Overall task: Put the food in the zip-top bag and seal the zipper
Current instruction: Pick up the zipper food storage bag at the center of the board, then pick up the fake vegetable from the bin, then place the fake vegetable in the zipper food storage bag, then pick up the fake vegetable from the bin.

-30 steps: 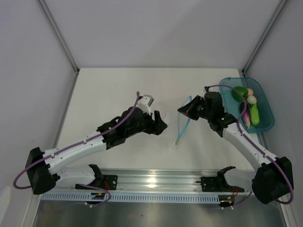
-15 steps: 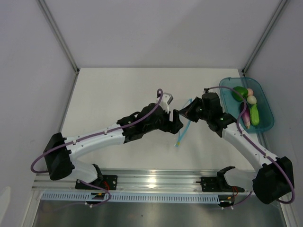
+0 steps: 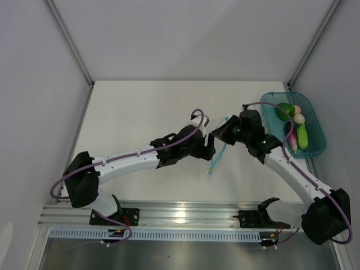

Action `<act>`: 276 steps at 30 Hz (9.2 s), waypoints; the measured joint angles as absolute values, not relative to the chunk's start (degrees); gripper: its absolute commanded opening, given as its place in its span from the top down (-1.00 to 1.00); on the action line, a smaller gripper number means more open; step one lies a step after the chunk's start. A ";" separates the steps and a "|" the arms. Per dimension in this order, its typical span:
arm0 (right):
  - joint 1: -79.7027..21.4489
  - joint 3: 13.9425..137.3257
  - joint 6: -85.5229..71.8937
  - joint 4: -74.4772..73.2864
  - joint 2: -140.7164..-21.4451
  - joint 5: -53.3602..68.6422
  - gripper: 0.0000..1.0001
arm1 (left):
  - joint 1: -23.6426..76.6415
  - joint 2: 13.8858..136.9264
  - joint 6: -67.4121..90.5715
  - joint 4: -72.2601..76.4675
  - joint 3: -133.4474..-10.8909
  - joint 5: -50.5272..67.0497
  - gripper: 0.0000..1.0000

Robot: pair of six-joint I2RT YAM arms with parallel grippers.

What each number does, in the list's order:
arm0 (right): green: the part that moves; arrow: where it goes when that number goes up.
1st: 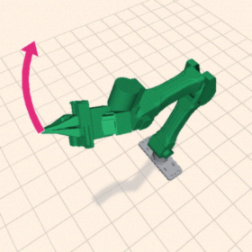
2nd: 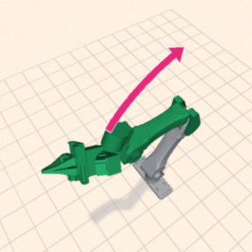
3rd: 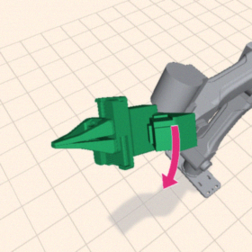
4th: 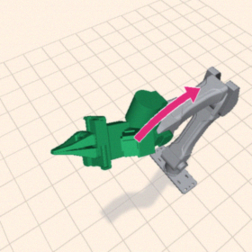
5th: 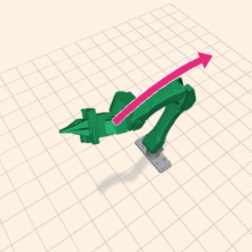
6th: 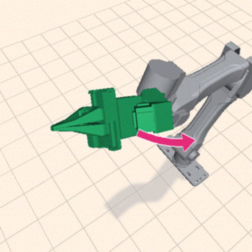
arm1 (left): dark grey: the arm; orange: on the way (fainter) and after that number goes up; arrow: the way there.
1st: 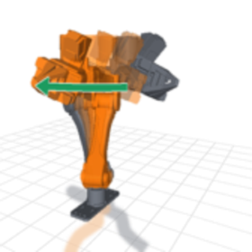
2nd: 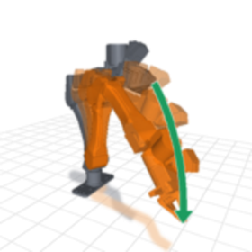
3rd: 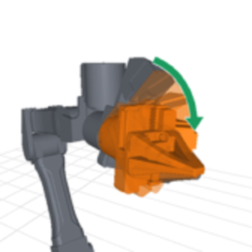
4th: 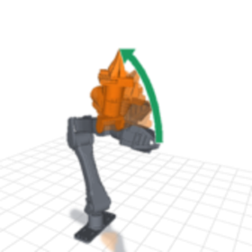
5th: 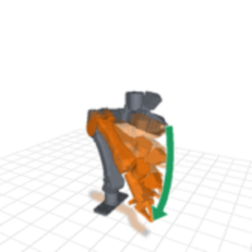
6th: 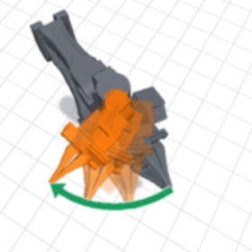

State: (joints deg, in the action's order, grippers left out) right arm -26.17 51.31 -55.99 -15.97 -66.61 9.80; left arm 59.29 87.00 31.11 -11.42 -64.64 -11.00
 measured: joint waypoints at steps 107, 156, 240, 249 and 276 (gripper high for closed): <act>15.27 109.21 -21.34 -27.90 -131.13 -17.54 -0.94 | 43.51 92.18 29.71 1.52 -59.13 1.30 0.99; 13.06 89.49 -22.70 -26.65 -112.29 -15.68 1.00 | 42.63 92.68 34.50 -1.19 -58.00 6.24 0.99; -29.10 58.02 -28.75 -34.72 -59.92 2.74 -0.99 | 50.63 84.58 42.11 -16.01 -67.83 10.04 0.99; -25.15 69.76 -25.80 -40.10 -59.24 -0.34 -0.99 | 50.63 85.06 41.95 -18.11 -72.60 8.99 0.99; 17.04 76.42 -22.44 -38.87 -92.42 -15.84 -0.98 | 50.68 83.90 37.01 -11.42 -60.66 7.79 0.99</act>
